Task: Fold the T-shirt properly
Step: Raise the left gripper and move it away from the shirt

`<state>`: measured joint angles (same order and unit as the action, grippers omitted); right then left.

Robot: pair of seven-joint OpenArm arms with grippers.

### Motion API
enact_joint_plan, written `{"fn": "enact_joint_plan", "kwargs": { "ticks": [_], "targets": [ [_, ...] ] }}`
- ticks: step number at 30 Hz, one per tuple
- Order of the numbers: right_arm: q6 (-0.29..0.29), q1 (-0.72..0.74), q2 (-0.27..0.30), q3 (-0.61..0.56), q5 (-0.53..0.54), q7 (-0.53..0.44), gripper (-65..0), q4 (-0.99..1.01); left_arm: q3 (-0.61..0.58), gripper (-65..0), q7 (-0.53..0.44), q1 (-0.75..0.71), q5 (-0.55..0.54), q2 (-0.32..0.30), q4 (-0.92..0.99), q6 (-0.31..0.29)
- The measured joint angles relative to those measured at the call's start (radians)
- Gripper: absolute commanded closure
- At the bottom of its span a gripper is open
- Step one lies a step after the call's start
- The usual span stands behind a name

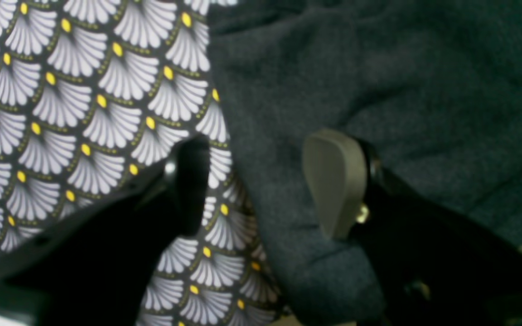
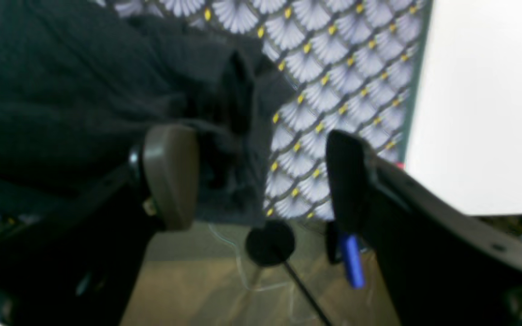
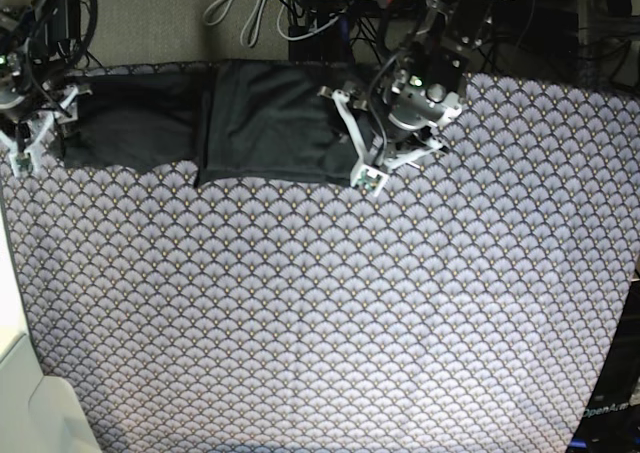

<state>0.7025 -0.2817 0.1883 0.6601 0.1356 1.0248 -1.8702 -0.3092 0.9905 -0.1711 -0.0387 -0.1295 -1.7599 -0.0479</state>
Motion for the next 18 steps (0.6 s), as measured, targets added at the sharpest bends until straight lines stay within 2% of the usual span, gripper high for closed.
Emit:
{"fn": "enact_joint_plan", "kwargs": {
  "ticks": [10, 18],
  "targets": [
    [0.0, 0.053, 0.047, -0.054, -0.013, 0.003, -44.3, 0.21, 0.0, -35.6, 0.0, 0.0, 0.0, 0.0, -0.004, 0.0],
    [0.0, 0.089, 0.074, -0.053, 0.0, -0.012, -44.3, 0.283, -0.001, -35.6, 0.0, -0.004, 0.0, -0.005, -0.008, 0.002]
  ]
}}
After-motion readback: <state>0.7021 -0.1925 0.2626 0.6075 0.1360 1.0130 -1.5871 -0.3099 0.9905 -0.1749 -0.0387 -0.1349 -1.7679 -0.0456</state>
